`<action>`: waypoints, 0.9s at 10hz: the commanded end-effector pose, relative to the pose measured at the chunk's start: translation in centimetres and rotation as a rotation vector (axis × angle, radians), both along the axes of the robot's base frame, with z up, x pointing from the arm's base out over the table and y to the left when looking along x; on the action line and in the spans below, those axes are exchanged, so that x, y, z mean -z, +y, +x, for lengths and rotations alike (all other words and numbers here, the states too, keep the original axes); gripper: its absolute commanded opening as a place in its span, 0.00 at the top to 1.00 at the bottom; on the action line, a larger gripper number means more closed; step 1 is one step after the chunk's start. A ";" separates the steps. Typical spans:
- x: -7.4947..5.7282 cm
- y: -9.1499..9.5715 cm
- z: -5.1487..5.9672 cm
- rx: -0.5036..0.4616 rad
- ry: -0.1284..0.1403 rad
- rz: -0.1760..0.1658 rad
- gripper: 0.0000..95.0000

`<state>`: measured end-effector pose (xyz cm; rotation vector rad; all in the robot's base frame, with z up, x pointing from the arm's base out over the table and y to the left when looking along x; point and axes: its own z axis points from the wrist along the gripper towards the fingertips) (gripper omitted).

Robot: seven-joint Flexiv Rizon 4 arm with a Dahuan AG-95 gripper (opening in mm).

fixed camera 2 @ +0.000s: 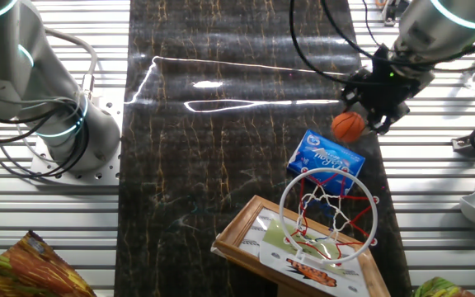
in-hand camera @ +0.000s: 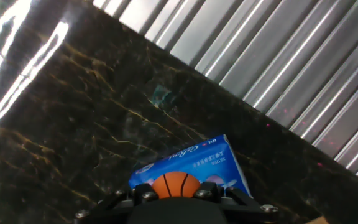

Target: Grab a basketball, release it and shoot it into the basket

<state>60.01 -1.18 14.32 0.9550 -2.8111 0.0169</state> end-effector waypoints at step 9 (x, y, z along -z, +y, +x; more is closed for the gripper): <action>0.0 0.0 0.0 0.012 -0.092 -0.111 1.00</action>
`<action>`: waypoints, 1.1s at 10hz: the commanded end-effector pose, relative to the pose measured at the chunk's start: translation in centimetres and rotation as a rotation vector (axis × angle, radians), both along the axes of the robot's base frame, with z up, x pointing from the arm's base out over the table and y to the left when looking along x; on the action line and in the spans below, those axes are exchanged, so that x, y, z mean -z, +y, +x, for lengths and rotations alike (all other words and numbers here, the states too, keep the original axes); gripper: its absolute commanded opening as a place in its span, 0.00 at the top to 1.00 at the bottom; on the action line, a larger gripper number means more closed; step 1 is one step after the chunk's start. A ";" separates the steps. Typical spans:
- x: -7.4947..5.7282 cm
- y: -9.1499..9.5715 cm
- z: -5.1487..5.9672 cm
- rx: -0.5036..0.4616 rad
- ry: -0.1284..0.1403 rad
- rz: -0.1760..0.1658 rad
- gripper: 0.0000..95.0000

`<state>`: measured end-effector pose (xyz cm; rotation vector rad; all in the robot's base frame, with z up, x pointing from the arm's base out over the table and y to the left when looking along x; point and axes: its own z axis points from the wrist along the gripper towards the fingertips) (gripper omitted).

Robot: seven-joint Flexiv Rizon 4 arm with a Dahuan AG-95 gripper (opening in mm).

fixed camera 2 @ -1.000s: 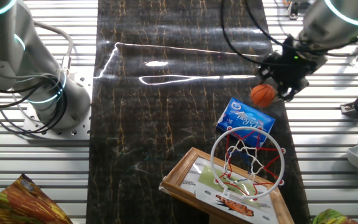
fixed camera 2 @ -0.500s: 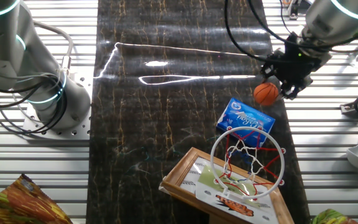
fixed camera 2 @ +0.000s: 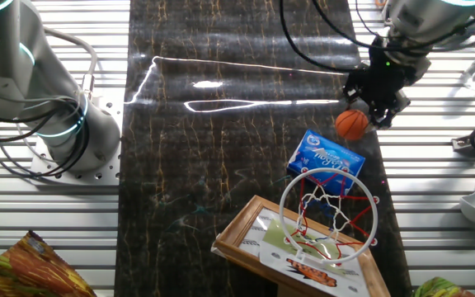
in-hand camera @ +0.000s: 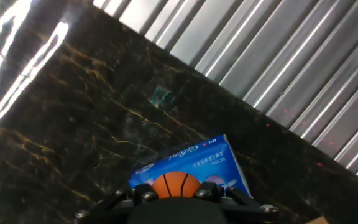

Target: Grab a basketball, release it and shoot it into the basket

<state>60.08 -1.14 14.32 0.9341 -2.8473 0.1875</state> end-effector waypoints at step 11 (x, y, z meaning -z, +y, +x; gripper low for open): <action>-1.3 -0.3 0.4 -0.073 -0.016 -0.050 1.00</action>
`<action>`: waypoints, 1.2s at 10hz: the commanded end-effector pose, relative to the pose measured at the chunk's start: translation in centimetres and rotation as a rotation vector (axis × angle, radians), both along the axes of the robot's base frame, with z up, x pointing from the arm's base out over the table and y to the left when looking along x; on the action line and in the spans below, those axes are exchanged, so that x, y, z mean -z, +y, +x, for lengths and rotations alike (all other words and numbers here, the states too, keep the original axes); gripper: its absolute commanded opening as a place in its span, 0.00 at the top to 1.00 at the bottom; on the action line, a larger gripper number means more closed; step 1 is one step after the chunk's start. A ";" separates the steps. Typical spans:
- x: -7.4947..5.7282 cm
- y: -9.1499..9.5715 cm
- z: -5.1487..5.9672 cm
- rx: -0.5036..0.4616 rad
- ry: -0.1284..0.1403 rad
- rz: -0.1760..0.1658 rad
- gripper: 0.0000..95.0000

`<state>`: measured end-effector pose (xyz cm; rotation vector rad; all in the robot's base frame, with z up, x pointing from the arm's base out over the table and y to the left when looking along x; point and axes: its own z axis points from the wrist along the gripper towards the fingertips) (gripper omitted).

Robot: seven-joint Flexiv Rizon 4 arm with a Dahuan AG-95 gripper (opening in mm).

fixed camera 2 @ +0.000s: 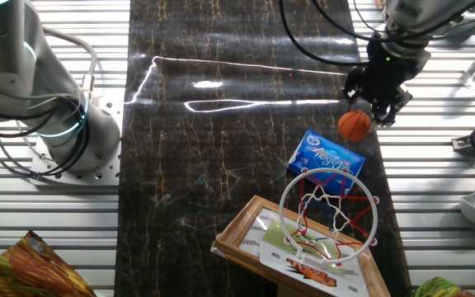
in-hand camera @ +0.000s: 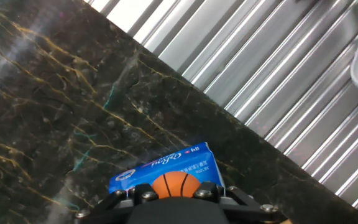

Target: Grab a basketball, release it and shoot it into the basket

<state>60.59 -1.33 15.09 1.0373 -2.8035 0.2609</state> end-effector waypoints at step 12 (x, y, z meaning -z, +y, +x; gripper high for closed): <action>-17.0 -14.3 -5.1 -0.095 0.044 -0.026 1.00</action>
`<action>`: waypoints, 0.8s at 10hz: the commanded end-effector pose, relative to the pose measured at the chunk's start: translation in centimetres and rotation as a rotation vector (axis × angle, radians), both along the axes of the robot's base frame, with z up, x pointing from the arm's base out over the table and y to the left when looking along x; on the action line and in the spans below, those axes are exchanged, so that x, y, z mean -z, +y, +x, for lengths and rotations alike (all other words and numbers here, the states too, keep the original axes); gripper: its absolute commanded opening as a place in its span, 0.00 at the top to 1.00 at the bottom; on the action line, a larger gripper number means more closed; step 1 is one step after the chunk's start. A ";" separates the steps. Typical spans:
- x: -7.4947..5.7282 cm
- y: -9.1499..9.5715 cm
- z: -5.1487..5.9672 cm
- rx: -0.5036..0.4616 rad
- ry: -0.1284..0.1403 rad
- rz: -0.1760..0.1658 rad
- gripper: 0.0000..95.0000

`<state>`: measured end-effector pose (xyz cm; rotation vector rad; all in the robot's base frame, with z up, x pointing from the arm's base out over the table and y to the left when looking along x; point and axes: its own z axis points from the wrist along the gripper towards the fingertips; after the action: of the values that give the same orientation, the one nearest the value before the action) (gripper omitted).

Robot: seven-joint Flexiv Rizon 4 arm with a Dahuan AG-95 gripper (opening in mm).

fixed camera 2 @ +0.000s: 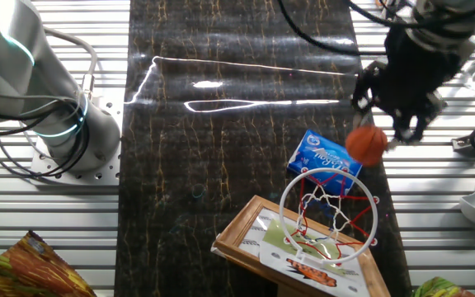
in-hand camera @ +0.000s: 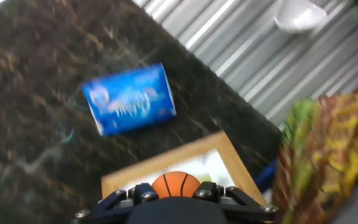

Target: Grab a basketball, release it and shoot it into the basket

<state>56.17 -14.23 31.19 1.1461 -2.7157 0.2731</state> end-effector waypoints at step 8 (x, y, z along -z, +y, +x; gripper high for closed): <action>0.5 -5.7 -4.7 0.019 -0.042 0.036 1.00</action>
<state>51.36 -20.15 30.42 1.1348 -2.7786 0.2473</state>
